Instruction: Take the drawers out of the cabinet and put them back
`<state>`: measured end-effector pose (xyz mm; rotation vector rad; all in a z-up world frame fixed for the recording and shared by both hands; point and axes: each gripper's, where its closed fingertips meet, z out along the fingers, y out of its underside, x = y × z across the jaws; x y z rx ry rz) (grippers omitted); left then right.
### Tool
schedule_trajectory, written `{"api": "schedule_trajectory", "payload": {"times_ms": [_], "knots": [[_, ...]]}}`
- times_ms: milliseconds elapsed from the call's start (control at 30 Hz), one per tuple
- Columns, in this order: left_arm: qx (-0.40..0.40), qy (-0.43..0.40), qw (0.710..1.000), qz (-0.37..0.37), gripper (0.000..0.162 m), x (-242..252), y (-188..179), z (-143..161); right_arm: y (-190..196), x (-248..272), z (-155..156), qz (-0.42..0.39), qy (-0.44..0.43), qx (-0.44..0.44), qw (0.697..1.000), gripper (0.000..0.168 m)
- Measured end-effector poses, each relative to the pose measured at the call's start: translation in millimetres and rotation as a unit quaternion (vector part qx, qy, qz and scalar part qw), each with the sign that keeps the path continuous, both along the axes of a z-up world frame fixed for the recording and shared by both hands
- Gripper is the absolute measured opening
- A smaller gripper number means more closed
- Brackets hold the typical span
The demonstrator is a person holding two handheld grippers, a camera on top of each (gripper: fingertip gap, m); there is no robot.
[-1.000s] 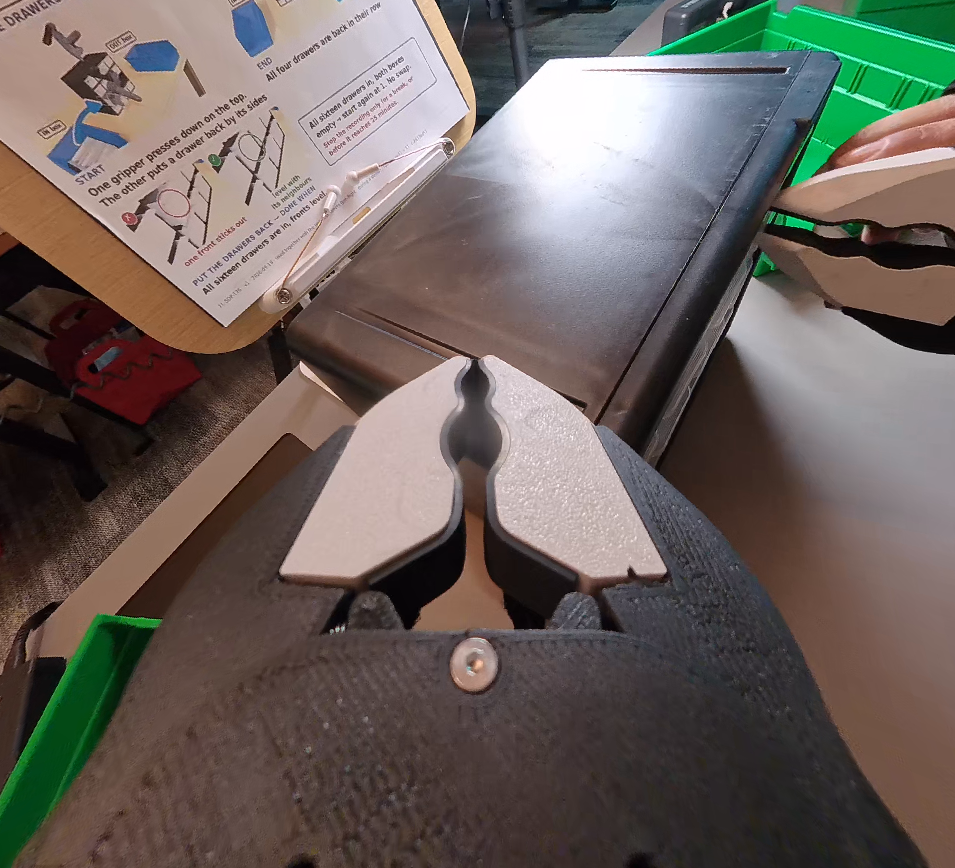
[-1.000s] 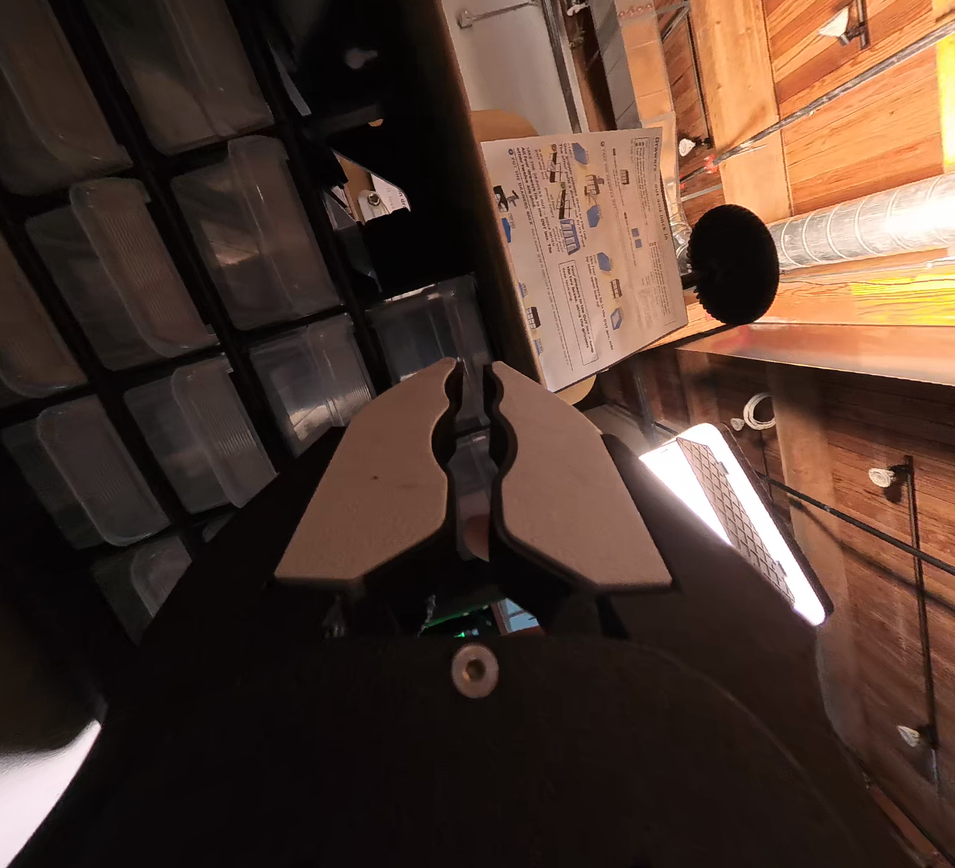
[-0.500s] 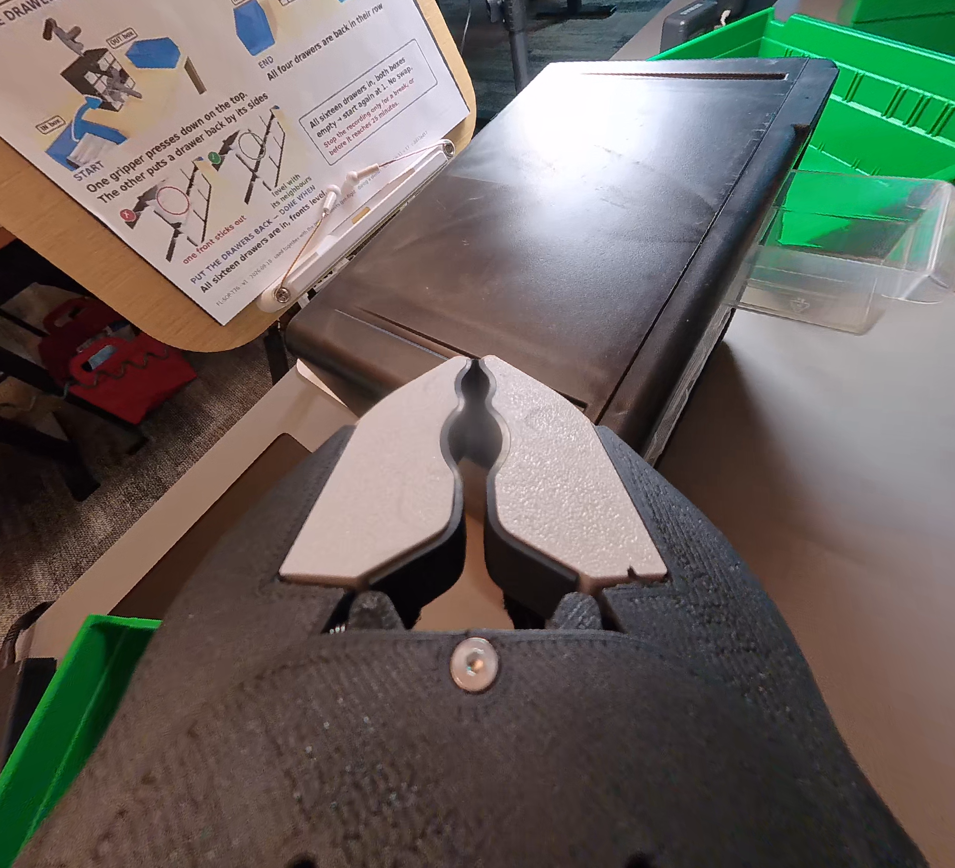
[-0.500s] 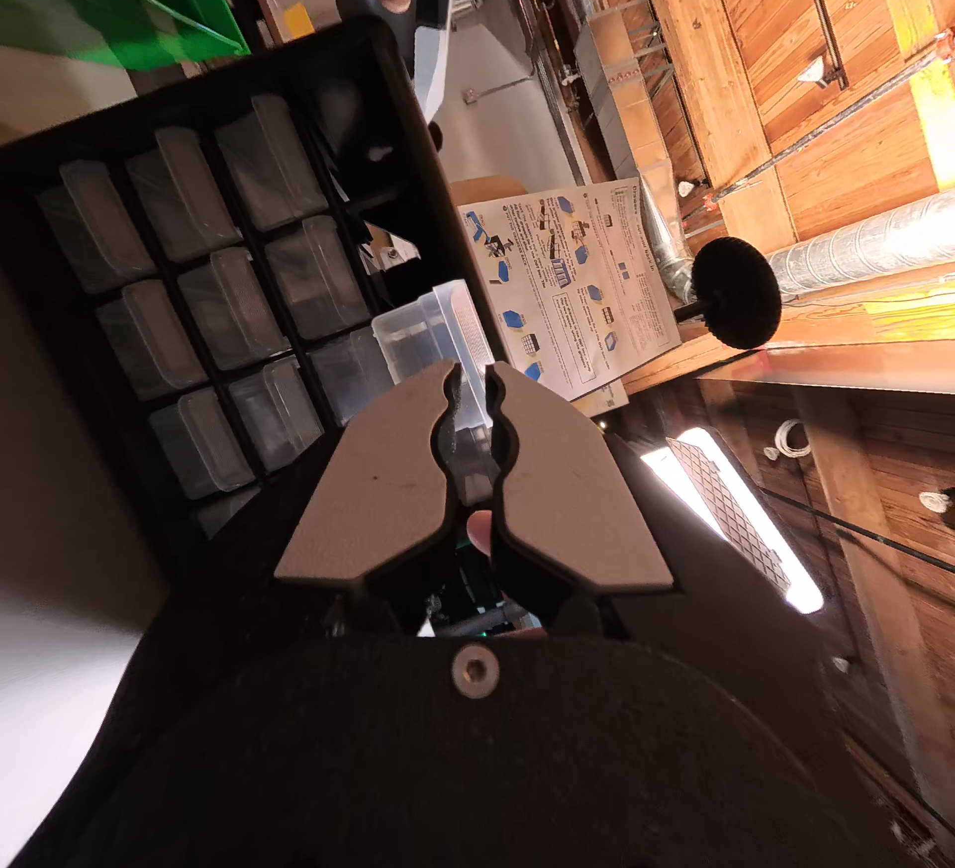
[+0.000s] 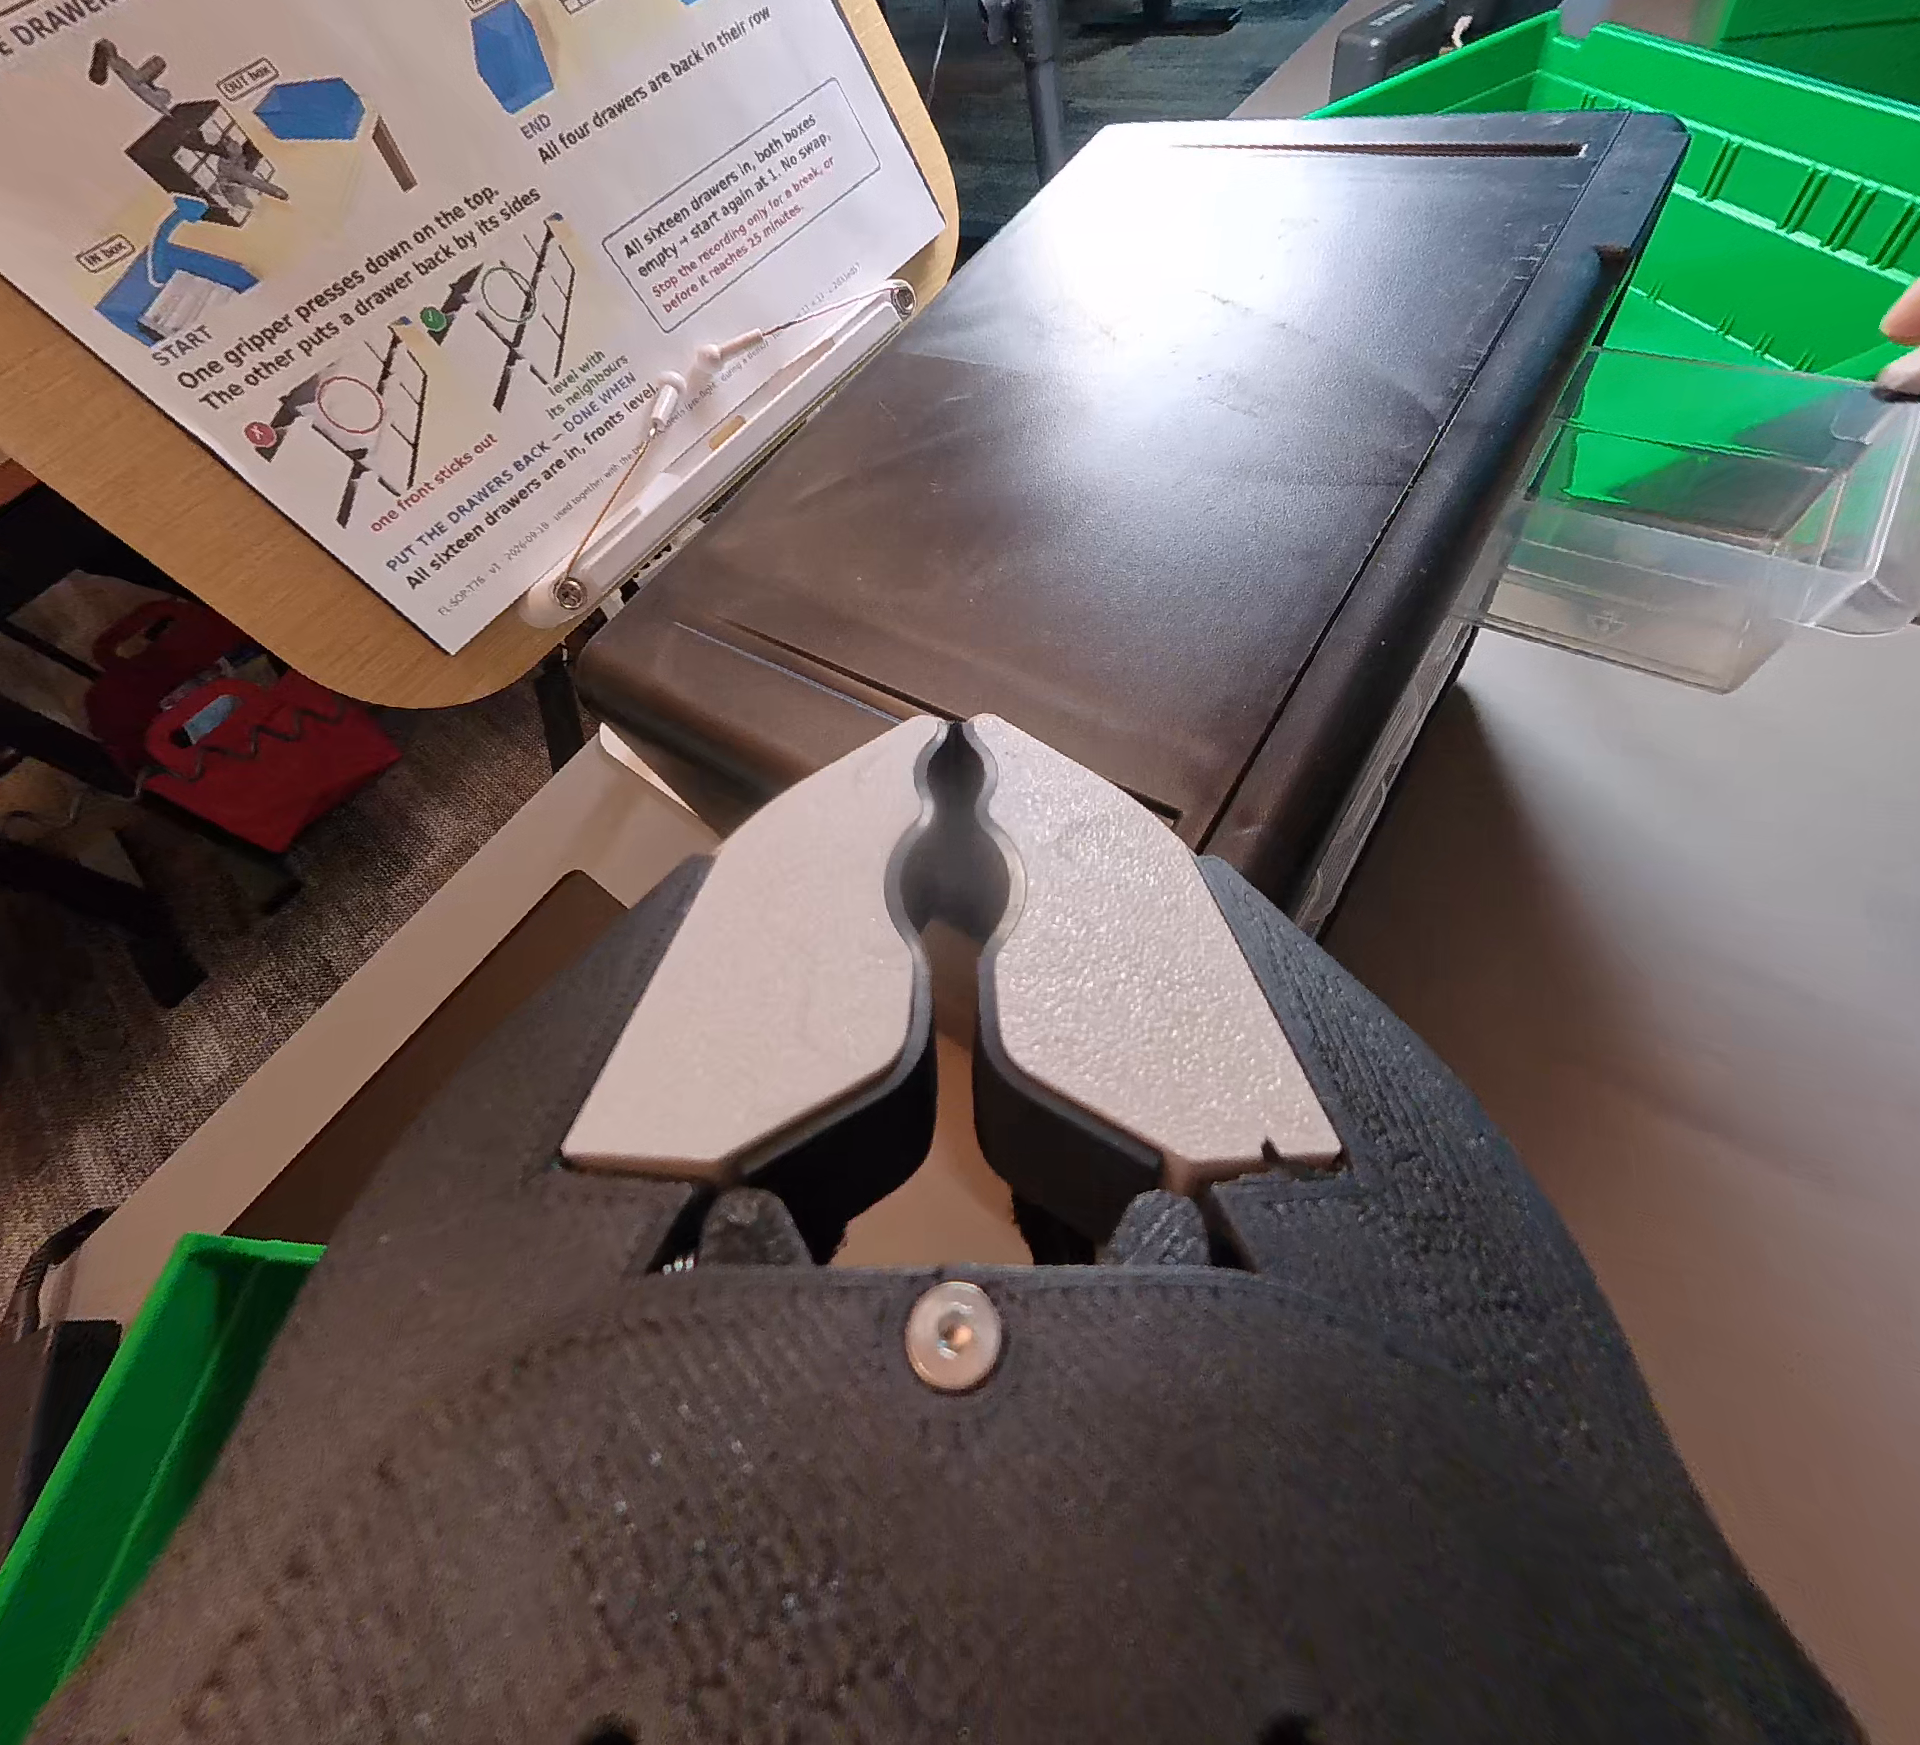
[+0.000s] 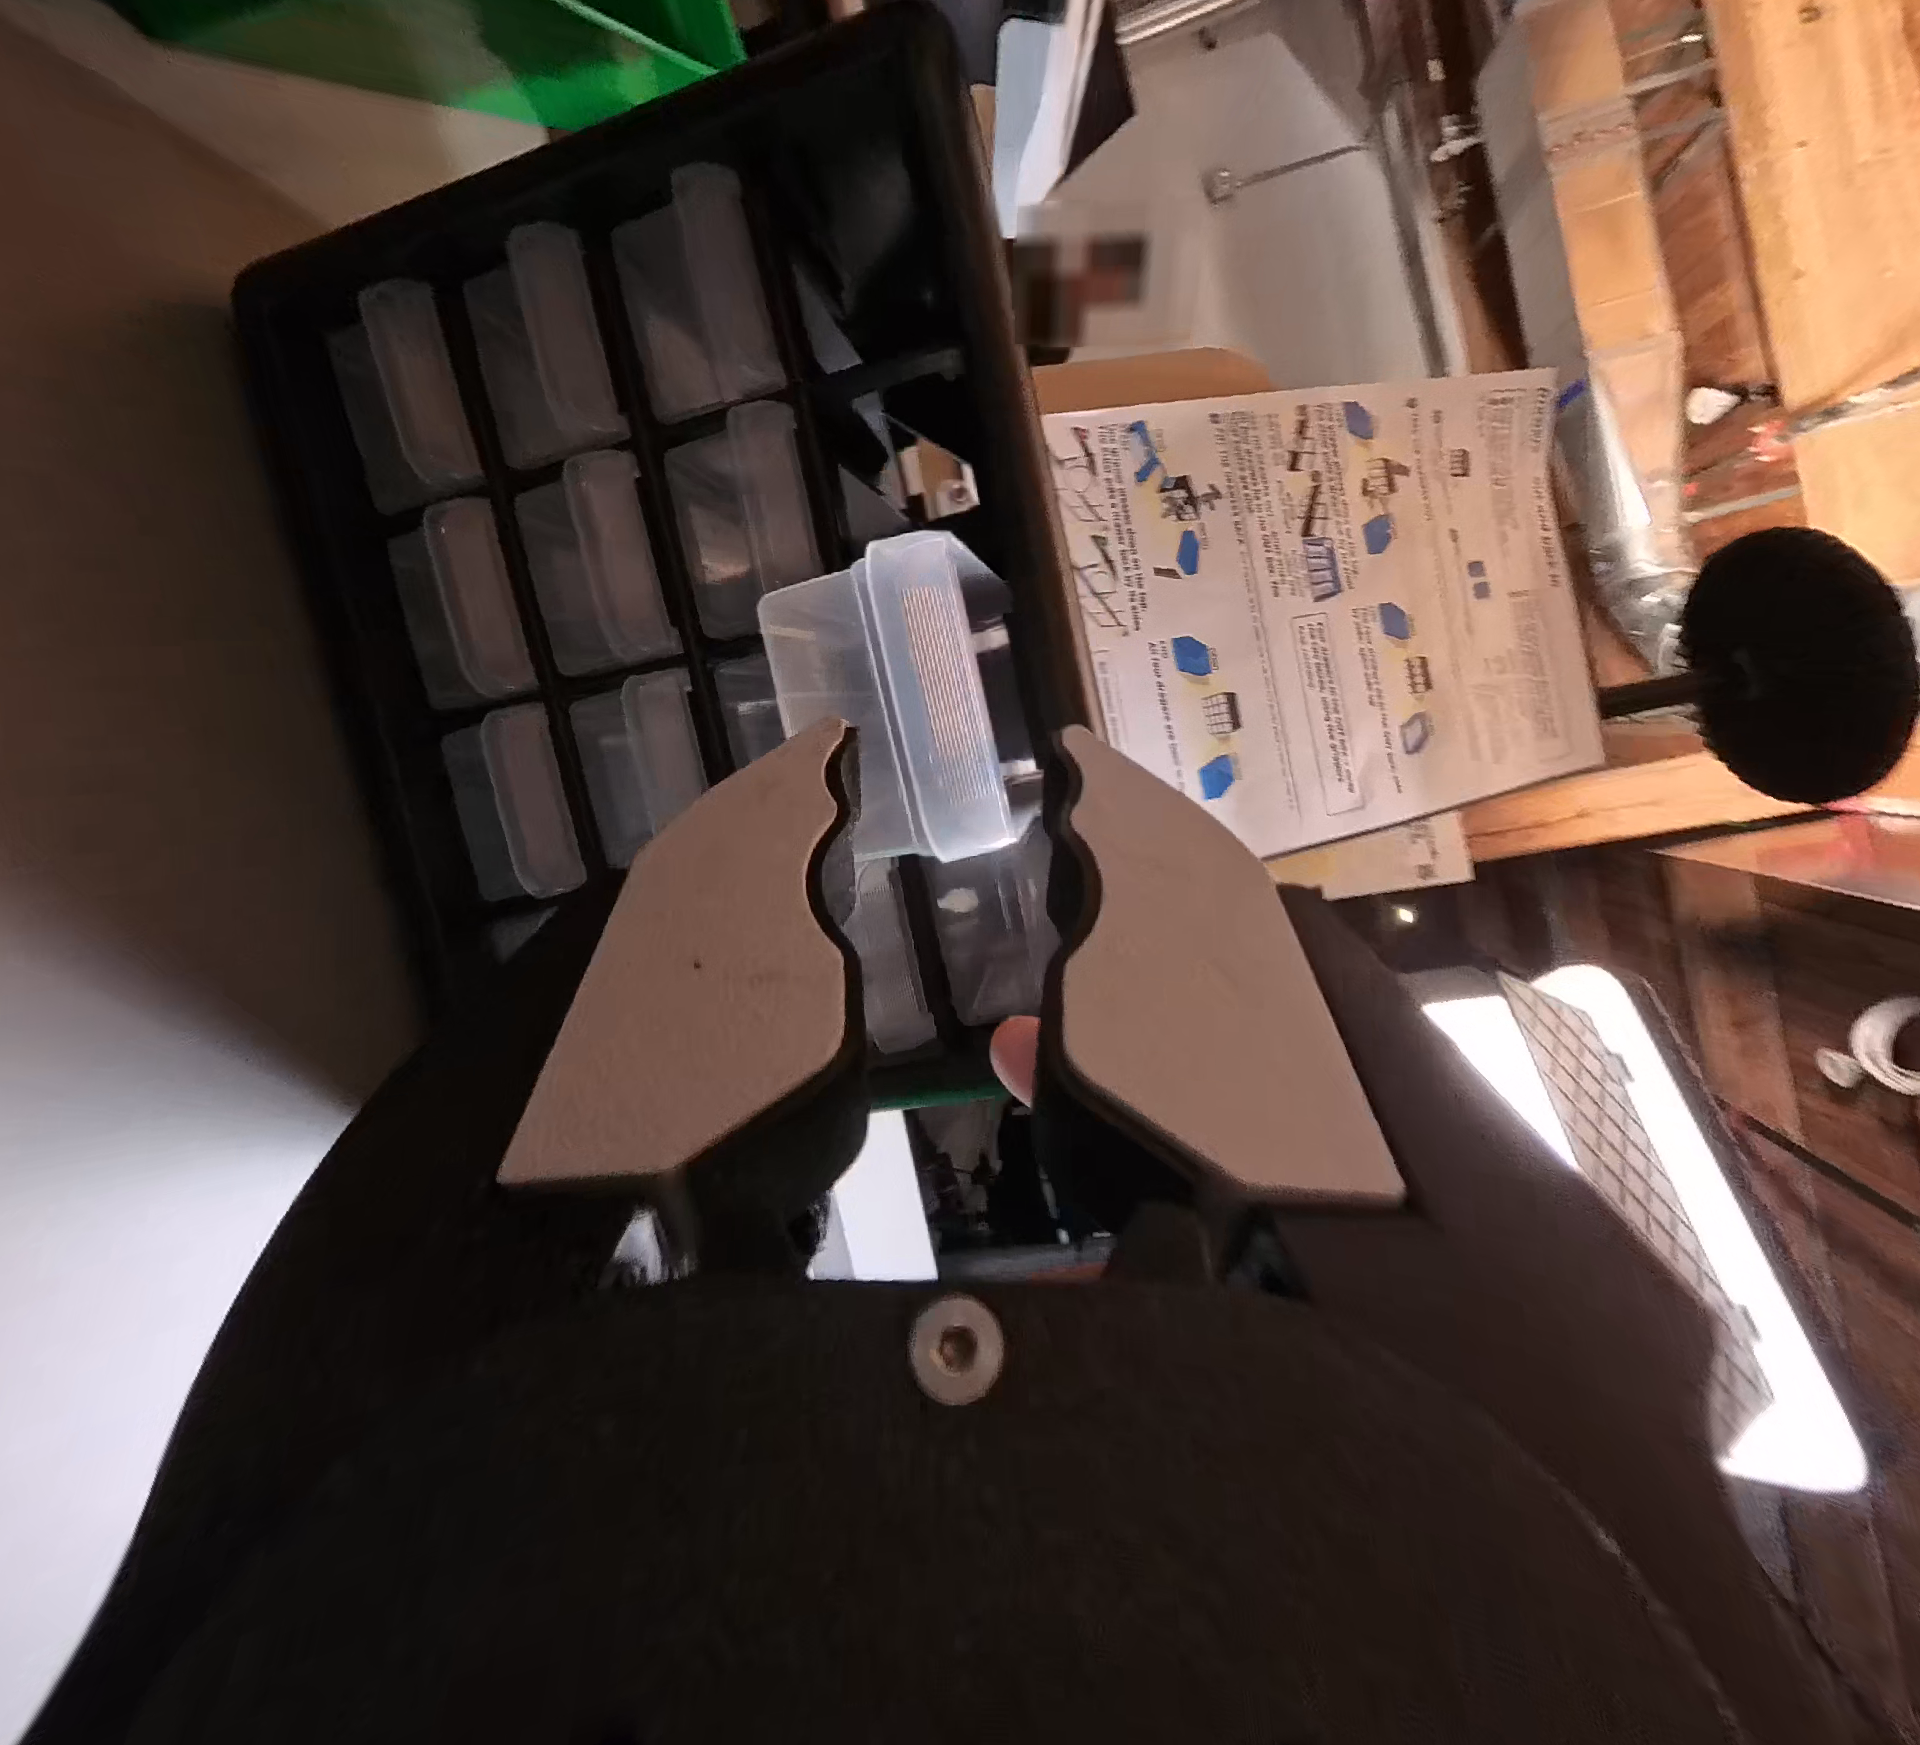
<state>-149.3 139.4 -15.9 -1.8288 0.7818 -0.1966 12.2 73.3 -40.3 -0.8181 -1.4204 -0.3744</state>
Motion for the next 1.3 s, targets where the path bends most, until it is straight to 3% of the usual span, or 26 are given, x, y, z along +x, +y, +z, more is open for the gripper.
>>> {"api": "schedule_trajectory", "payload": {"times_ms": [200, 433, 867, 1133, 1300], "knots": [[0.001, 0.001, 1.0, 0.0, 0.001, 0, 0, 0, 2, -2, -4, 0.022, -0.068, -0.09, 0.993, 0.019], [0.001, 0.001, 1.0, -0.001, 0.001, 0, 0, 0, -20, 7, 1, 0.059, -0.112, -0.139, 0.982, 0.018], [0.0, -0.001, 1.0, -0.004, 0.001, 1, -1, 0, -60, 27, 8, 0.041, -0.186, -0.121, 0.974, 0.017], [0.001, -0.001, 1.0, -0.002, 0.001, 1, -1, 0, -68, 36, 42, 0.056, -0.098, -0.263, 0.958, 0.017], [0.003, 0.003, 1.0, 0.0, 0.001, 1, -1, 0, -69, 51, 86, 0.064, 0.018, -0.45, 0.89, 0.017]]}}
